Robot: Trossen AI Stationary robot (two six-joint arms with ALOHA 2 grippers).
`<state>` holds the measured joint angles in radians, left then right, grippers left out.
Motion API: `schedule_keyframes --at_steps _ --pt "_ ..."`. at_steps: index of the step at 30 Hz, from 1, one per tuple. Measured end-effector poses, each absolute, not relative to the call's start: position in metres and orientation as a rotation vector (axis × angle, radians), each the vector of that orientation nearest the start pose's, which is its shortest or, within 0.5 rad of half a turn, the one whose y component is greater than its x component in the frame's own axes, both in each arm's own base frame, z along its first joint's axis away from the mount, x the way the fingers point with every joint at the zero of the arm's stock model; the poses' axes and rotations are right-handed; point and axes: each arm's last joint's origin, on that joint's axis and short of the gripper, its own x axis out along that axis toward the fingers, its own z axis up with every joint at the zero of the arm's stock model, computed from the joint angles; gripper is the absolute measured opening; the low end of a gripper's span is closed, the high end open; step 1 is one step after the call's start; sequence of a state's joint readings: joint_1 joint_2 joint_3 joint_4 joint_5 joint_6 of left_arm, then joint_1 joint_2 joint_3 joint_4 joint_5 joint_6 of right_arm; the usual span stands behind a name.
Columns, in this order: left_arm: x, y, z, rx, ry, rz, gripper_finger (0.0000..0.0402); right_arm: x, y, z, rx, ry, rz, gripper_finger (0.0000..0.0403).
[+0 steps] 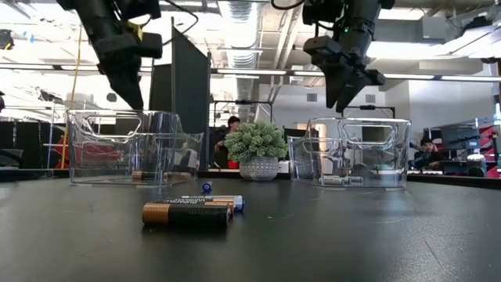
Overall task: Sort batteries
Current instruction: Put the white-blue battery into the right transparent bin
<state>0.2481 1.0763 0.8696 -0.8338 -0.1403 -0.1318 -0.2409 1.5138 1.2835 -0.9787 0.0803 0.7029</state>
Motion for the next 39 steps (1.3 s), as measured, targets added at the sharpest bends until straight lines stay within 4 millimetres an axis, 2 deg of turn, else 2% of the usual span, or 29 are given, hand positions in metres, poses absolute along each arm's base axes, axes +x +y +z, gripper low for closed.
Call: schedule_keyframes --at_steps 4,10,12,16,19,23,31,35,39 --pt "0.196 0.054 0.255 -0.264 1.020 0.477 0.0261 0.277 -0.071 0.287 0.628 1.049 -0.670 0.0136" --pt "0.197 0.057 0.260 -0.487 0.902 0.708 0.0259 0.266 -0.069 0.298 0.450 1.051 -0.581 0.0136" --pt "0.200 0.056 0.266 -0.562 0.848 0.747 0.0259 0.255 -0.070 0.293 0.413 1.049 -0.564 0.0136" --pt "0.213 0.050 0.280 -0.671 0.746 0.820 0.0259 0.219 -0.069 0.279 0.408 1.039 -0.579 0.0136" --pt "0.233 0.040 0.289 -0.713 0.693 0.846 0.0259 0.193 -0.064 0.279 0.413 0.961 -0.580 0.0136" --pt "0.272 0.027 0.296 -0.723 0.656 0.880 0.0258 0.165 -0.054 0.284 0.409 0.865 -0.564 0.0136" --pt "0.357 0.010 0.294 -0.746 0.664 0.924 0.0258 0.126 -0.042 0.295 0.408 0.744 -0.548 0.0136" --pt "0.381 0.002 0.294 -0.727 0.737 0.962 0.0258 0.113 -0.038 0.296 0.430 0.755 -0.558 0.0136" --pt "0.395 -0.003 0.297 -0.691 0.790 0.972 0.0258 0.102 -0.035 0.293 0.446 0.799 -0.573 0.0136"
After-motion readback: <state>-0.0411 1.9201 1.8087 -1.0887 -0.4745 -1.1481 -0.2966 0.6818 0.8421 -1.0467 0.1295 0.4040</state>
